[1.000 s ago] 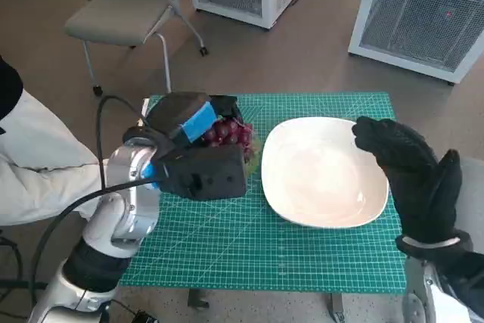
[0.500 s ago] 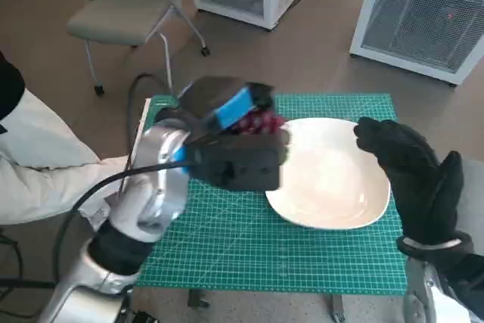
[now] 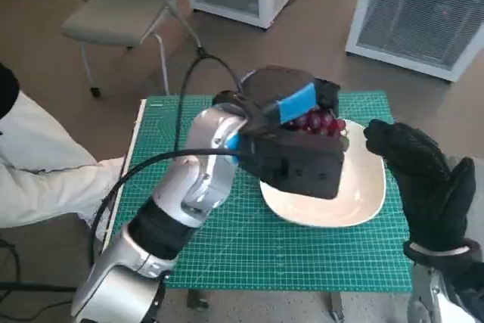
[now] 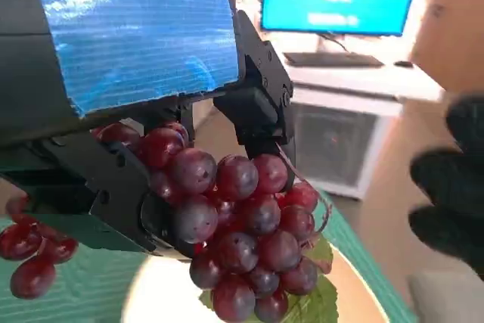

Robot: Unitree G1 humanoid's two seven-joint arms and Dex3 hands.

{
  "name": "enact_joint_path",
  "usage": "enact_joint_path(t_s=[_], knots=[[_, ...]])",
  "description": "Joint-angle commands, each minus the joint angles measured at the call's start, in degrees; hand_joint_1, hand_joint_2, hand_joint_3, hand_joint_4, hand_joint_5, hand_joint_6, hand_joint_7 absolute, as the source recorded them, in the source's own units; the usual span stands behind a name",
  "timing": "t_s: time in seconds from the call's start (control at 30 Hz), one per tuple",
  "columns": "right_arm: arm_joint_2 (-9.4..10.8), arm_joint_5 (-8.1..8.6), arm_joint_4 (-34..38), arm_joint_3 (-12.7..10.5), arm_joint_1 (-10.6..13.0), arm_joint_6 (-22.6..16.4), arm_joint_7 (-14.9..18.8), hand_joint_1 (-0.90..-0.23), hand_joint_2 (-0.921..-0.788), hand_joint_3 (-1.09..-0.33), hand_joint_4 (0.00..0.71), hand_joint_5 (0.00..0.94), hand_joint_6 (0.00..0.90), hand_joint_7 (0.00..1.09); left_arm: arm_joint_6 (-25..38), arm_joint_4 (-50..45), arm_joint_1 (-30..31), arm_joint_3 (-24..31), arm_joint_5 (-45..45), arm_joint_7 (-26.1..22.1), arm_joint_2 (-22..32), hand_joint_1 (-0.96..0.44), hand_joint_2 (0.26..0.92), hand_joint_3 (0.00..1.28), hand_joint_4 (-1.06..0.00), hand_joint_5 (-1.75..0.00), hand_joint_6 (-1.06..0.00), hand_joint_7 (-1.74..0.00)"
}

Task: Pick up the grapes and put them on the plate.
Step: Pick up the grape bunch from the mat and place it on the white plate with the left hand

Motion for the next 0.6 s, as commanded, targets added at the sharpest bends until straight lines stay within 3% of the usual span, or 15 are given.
enact_joint_path(t_s=[0.03,0.33,0.6], knots=[[-0.29,-0.24,-1.02,-0.53,2.16,1.1,-0.89,-0.466,-0.921,-0.638,0.414,0.62,0.168,0.95,-1.45,3.11,-2.71,-0.27,-0.71,1.18,-1.92,0.0,0.91,0.04,-0.73,-1.29,-0.74,-0.88],[-0.31,-0.52,-2.27,-1.07,3.59,1.17,-1.91,-0.468,-0.921,-0.636,0.417,0.614,0.175,0.94,-4.3,8.69,-4.26,-0.26,-2.65,1.19,-4.61,0.0,0.868,0.06,-0.85,-1.1,-0.74,-0.96],[-0.13,-0.89,-2.53,-1.06,3.95,1.05,-2.68,-0.468,-0.921,-0.636,0.419,0.609,0.179,0.94,-5.48,13.24,-5.36,-1.56,-1.97,1.92,-6.4,0.0,0.867,0.06,-0.87,-1.02,-0.69,-1.06]])
